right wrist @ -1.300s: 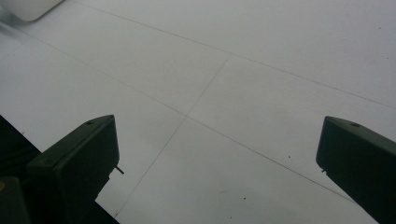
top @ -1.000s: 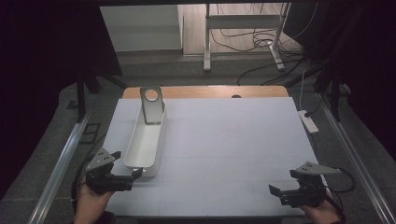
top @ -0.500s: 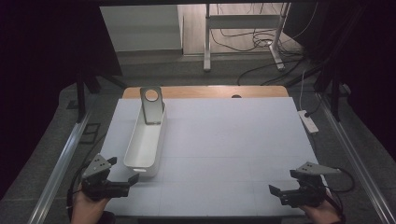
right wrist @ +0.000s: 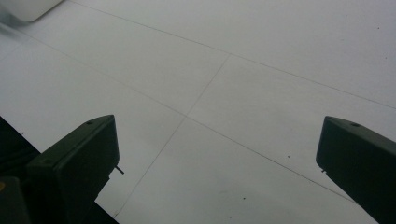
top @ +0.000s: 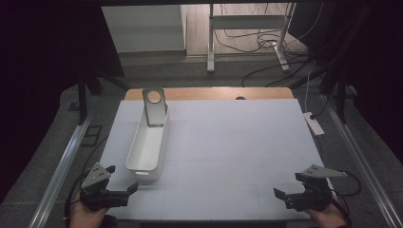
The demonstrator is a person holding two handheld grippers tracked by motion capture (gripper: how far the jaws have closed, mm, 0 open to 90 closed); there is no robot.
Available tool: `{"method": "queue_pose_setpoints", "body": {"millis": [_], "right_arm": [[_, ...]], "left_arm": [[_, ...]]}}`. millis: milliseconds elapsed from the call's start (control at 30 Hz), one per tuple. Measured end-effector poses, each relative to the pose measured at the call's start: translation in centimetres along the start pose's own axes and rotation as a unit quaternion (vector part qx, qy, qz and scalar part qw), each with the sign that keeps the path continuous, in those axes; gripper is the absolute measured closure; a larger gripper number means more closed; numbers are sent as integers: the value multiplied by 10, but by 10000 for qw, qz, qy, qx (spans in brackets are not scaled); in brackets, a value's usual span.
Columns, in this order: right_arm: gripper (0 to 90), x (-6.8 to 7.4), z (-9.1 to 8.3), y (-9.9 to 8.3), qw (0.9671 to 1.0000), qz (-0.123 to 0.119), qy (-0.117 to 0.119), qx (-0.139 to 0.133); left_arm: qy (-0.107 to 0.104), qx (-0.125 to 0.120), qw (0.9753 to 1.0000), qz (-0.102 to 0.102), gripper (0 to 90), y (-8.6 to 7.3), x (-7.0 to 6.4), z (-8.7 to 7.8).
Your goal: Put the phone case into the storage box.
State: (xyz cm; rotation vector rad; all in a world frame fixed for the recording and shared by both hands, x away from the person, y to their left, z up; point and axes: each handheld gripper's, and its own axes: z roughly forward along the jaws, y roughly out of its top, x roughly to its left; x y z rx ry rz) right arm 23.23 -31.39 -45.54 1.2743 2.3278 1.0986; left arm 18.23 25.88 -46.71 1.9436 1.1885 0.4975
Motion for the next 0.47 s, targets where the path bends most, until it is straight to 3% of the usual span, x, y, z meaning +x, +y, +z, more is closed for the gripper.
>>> {"method": "queue_pose_setpoints", "body": {"millis": [467], "right_arm": [[0, 0, 0, 0, 10000, -11, 3, 8]], "left_arm": [[50, 168, 9998, 25, 12, -3, 0, 3]]}}
